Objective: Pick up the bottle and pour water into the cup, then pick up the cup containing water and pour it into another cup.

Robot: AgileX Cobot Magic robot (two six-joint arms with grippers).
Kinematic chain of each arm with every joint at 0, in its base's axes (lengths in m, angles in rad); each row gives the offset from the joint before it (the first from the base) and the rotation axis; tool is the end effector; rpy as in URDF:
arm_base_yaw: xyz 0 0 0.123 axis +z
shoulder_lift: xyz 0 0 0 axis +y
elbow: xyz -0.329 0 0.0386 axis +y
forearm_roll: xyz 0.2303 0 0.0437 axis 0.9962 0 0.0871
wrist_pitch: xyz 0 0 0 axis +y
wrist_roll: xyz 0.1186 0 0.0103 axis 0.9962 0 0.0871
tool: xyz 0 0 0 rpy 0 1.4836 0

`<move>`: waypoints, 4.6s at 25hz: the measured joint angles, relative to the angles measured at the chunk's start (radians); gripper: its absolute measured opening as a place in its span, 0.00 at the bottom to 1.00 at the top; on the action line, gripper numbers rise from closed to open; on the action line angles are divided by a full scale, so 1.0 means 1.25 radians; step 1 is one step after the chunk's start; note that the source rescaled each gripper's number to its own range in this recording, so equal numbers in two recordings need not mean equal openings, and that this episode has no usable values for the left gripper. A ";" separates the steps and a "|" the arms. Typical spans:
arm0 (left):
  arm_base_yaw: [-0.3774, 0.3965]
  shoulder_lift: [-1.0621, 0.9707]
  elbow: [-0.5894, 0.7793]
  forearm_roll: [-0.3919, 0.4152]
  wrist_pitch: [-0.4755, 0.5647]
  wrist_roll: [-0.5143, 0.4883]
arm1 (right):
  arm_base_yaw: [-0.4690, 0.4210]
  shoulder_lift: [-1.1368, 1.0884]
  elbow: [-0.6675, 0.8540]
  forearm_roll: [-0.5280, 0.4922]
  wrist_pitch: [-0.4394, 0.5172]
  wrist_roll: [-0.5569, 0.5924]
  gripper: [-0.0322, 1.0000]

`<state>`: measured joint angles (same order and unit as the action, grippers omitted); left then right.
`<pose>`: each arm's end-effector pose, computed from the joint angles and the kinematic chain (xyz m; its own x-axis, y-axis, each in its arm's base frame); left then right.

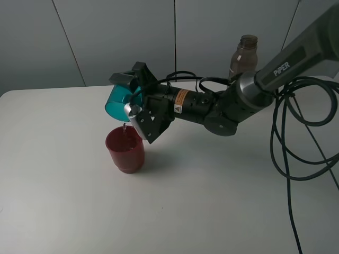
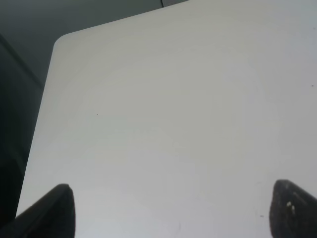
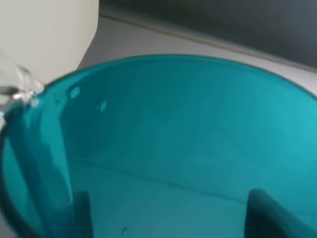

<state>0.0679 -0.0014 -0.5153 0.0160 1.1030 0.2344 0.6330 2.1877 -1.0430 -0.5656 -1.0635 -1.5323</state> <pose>-0.0459 -0.0014 0.2559 -0.4828 0.2070 -0.8509 0.0362 0.9756 0.2167 0.3393 0.3181 0.1701 0.8833 -0.4107 0.2259 0.1781 -0.1517 -0.9722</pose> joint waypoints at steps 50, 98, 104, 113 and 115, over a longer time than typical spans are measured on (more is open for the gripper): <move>0.000 0.000 0.000 0.000 0.000 0.000 | -0.116 0.066 0.000 0.212 0.257 1.312 0.06; 0.000 0.000 0.000 0.000 0.000 -0.003 | -0.116 0.161 -0.072 0.275 0.272 1.312 0.99; 0.000 0.000 0.000 0.000 0.000 -0.003 | -0.116 0.106 -0.031 0.275 0.293 1.293 1.00; 0.000 0.000 0.000 0.000 0.000 -0.003 | -0.116 -0.013 0.143 0.333 0.293 1.150 1.00; 0.000 0.000 0.000 0.000 0.000 -0.003 | -0.116 -0.050 0.185 0.345 0.293 1.130 1.00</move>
<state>0.0679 -0.0014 -0.5153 0.0160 1.1030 0.2307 0.4879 2.1250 -0.8121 -0.1348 -0.6968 -0.1195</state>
